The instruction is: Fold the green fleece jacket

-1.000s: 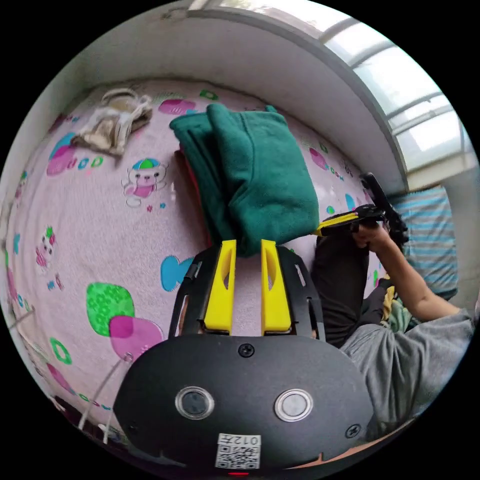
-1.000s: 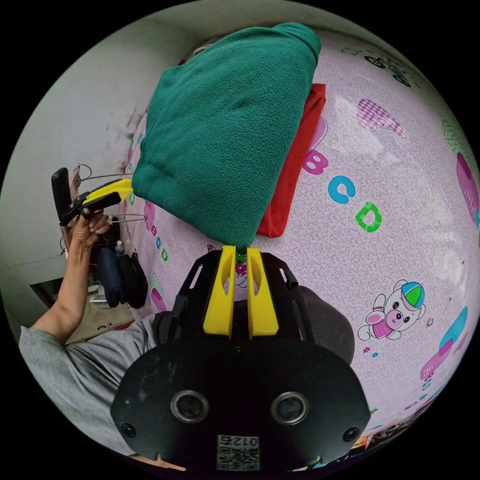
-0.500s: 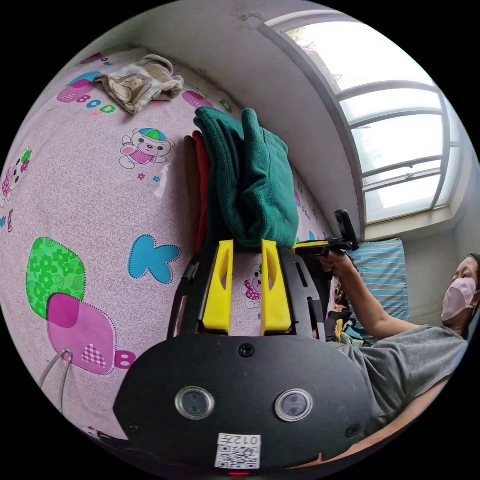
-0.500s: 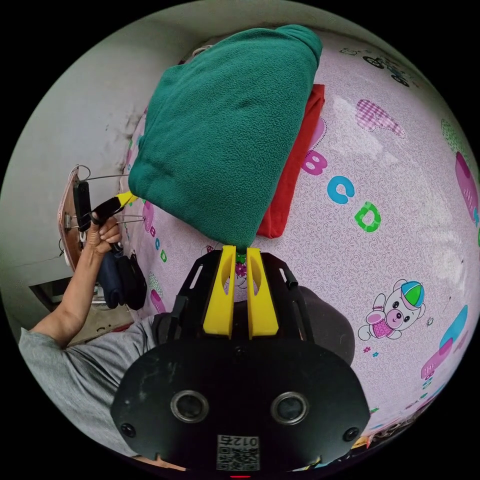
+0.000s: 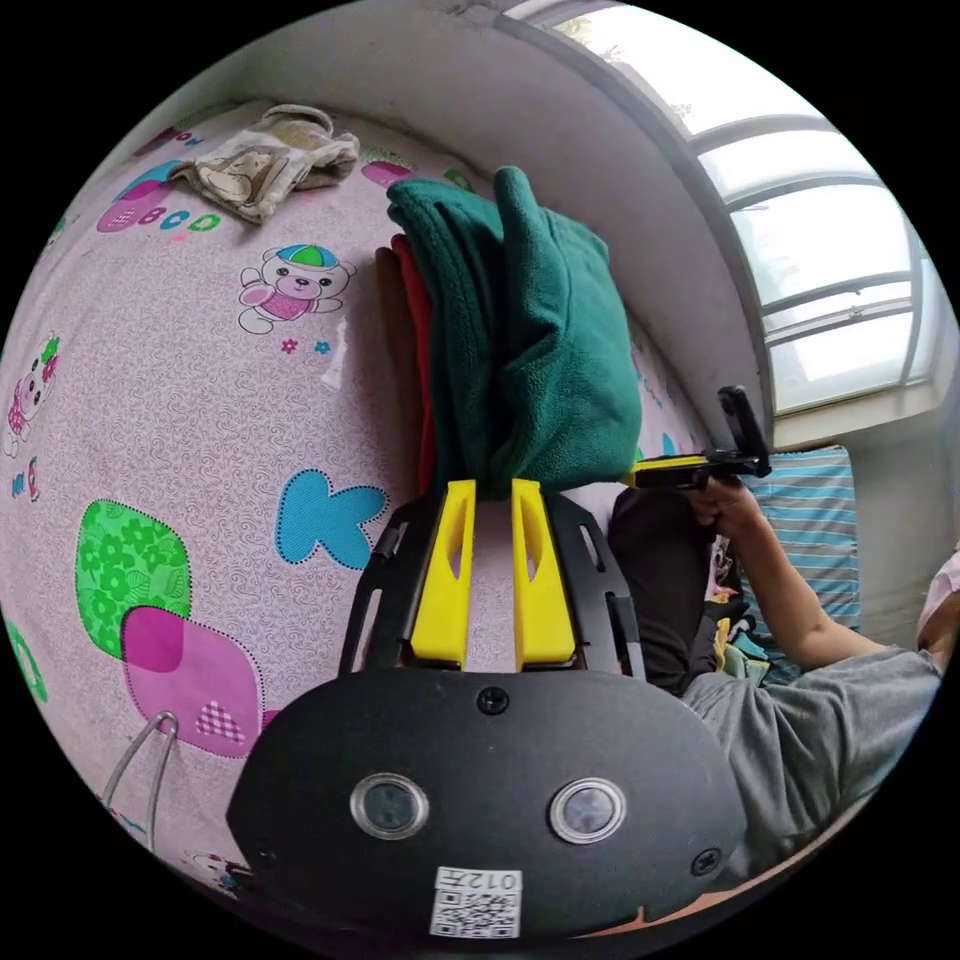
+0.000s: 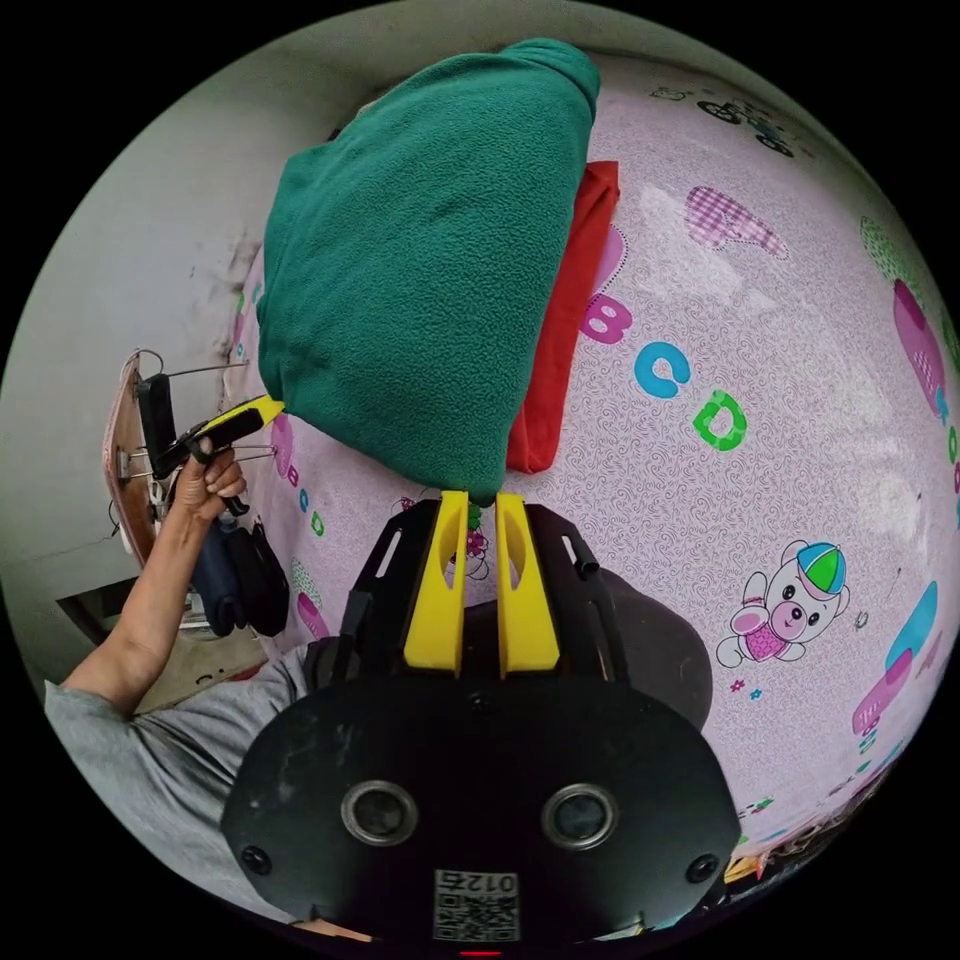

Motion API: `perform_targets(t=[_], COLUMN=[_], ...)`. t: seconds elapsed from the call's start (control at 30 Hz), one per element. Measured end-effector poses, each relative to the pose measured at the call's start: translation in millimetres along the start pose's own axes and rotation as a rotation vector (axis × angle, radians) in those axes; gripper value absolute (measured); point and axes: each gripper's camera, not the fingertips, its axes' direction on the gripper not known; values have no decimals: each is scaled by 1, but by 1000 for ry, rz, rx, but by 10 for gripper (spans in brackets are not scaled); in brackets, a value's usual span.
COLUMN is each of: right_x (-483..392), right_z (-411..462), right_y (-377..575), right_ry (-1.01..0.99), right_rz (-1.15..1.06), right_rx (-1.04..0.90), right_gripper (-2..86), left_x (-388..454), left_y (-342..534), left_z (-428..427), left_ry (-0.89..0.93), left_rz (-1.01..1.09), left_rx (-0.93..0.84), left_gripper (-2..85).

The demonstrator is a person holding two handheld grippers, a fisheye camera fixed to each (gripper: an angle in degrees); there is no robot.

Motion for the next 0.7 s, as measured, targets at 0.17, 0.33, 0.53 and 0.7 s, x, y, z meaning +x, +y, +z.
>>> perform_targets(t=[0.17, 0.33, 0.53, 0.7], right_x=[-6, -27, -46, -36], right_z=[-1, -11, -5, 4], right_y=[55, 123, 215, 311], right_ry=[-67, 44, 318, 446], right_rz=[-24, -61, -13, 163], right_rx=[186, 435, 579, 696], right_gripper=[55, 36, 0, -8], left_x=[26, 148, 277, 368], left_y=[48, 52, 40, 50], left_z=[-18, 33, 153, 261], left_ry=[-85, -285, -62, 284], left_rz=[59, 525, 948, 1081], left_rx=[254, 352, 387, 308], left_gripper=[23, 13, 8, 7])
